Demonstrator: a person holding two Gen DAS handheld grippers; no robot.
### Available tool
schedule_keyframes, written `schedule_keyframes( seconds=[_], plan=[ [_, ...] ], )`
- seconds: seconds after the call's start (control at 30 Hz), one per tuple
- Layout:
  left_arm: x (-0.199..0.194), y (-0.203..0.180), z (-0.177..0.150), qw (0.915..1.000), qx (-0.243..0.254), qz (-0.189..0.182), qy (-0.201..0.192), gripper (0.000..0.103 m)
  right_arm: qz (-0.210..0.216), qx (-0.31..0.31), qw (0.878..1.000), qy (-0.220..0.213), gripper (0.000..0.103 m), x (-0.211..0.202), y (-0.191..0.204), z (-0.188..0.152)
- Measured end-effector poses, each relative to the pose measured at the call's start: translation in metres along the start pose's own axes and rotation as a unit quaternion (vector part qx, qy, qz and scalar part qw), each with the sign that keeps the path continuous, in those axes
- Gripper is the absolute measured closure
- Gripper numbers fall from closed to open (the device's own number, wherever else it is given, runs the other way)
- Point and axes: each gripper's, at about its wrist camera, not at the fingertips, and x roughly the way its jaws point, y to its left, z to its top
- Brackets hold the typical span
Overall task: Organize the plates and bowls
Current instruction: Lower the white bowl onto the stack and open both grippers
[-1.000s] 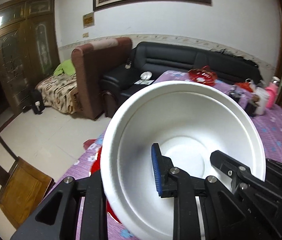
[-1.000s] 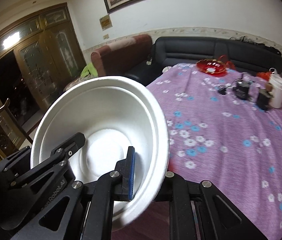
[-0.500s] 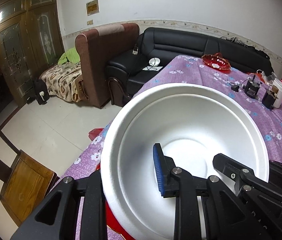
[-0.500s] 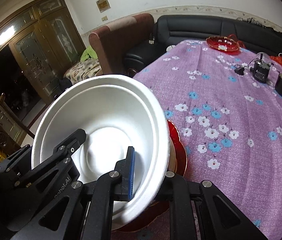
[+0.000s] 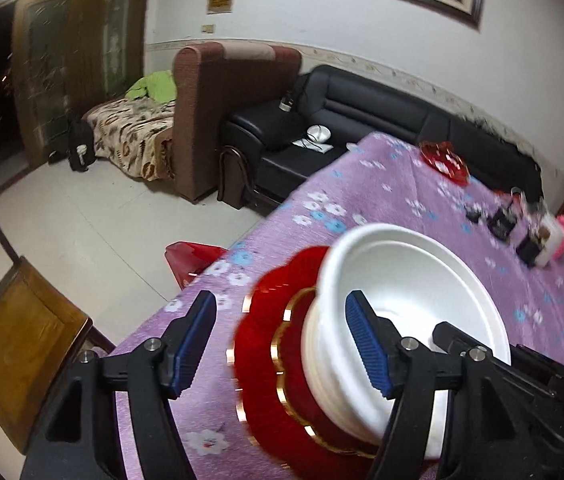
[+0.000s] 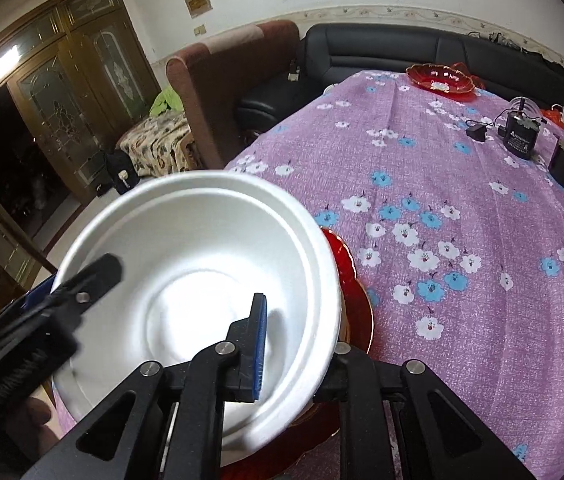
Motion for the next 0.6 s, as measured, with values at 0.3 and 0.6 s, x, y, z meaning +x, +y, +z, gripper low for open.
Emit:
schedule_keyframes(
  seconds=[0.3, 0.6],
  plan=[
    [-0.004, 0.022, -0.005, 0.9988, -0.046, -0.017, -0.006, 0.027, -0.047, -0.04, 0.996, -0.059, 0.025, -0.015, 0.014, -0.001],
    [0.026, -0.02, -0.015, 0.9994, 0.021, 0.011, 0.027, 0.026, -0.09, -0.021, 0.994, -0.059, 0.025, -0.017, -0.004, -0.003]
  ],
)
